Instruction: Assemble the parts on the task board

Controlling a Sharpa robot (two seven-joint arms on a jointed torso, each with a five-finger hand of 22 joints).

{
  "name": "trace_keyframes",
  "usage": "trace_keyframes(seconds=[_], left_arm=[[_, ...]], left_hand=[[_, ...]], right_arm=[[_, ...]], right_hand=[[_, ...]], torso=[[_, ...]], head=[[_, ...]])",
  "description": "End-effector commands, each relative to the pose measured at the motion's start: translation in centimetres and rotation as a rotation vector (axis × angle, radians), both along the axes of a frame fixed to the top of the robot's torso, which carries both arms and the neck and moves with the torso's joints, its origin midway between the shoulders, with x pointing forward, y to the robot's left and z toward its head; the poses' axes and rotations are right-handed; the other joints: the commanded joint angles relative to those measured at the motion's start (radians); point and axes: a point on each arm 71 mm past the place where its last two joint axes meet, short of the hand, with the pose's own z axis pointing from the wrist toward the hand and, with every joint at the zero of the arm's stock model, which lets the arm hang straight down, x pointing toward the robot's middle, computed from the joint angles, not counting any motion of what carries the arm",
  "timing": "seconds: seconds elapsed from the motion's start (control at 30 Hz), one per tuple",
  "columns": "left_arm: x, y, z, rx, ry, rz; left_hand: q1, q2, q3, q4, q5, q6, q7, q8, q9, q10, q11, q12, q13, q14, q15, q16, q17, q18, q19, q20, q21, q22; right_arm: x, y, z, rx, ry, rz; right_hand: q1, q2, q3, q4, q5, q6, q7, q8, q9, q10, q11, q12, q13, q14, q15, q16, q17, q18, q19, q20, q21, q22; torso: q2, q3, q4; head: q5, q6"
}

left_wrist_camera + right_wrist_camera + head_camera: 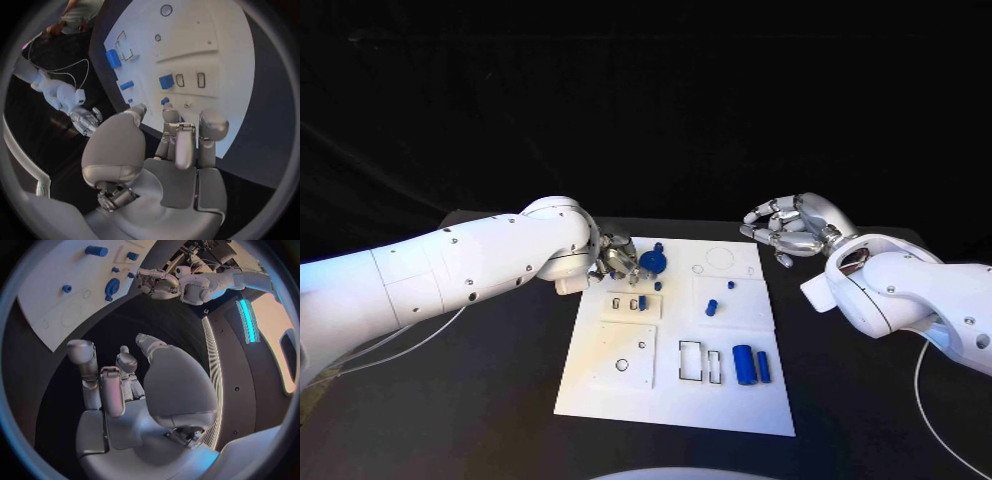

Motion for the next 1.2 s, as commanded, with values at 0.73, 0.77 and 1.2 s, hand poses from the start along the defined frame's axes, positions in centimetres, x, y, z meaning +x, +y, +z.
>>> trace_keyframes(seconds=[0.73,0.77,1.2], left_arm=[[-0.4,-1.4,-1.6,0.145,0.109,-0.05],[-0.4,-1.5,-1.6,0.143,0.11,-0.051],[-0.5,-1.8,-1.7,0.123,0.121,-0.052]], left_hand=[[-0.003,0.019,-0.006,0.0,-0.004,-0.006,-0.001,0.0,0.008,-0.001,0.001,-0.003,-0.005,0.062,-0.005,0.02,0.109,-0.02,0.035,-0.001,0.03,0.055],[-0.003,0.019,-0.006,0.0,-0.004,-0.006,-0.001,0.0,0.008,-0.001,0.001,-0.003,-0.005,0.062,-0.005,0.02,0.109,-0.02,0.035,-0.001,0.03,0.055],[0.001,0.026,-0.004,-0.002,0.0,-0.006,-0.002,0.0,0.01,-0.001,0.0,-0.005,-0.008,0.062,-0.006,0.021,0.111,-0.021,0.039,-0.001,0.034,0.063]], right_arm=[[0.3,-0.3,-0.2,0.001,0.02,-0.027],[0.3,-0.3,-0.2,0.002,0.02,-0.028],[0.4,-0.2,-0.3,-0.002,0.022,-0.027]], right_hand=[[0.0,-0.004,-0.007,0.005,0.016,-0.015,0.0,0.009,0.001,0.008,-0.001,0.0,-0.005,0.059,-0.006,-0.007,0.09,0.016,0.003,-0.004,-0.015,-0.009],[-0.001,-0.005,-0.007,0.006,0.018,-0.016,0.0,0.01,0.001,0.007,-0.001,0.0,-0.006,0.059,-0.005,-0.008,0.089,0.017,0.002,-0.004,-0.017,-0.011],[0.0,-0.004,-0.007,0.007,0.021,-0.017,0.0,0.011,0.002,0.009,-0.001,0.001,-0.005,0.059,-0.005,-0.009,0.088,0.017,0.002,-0.004,-0.018,-0.011]], torso=[[0.001,-0.0003,0.0007],[0.001,-0.0002,0.0007],[0.001,-0.0001,0.0013]], head=[[0.002,-0.014],[0.002,-0.015],[0.001,-0.017]])
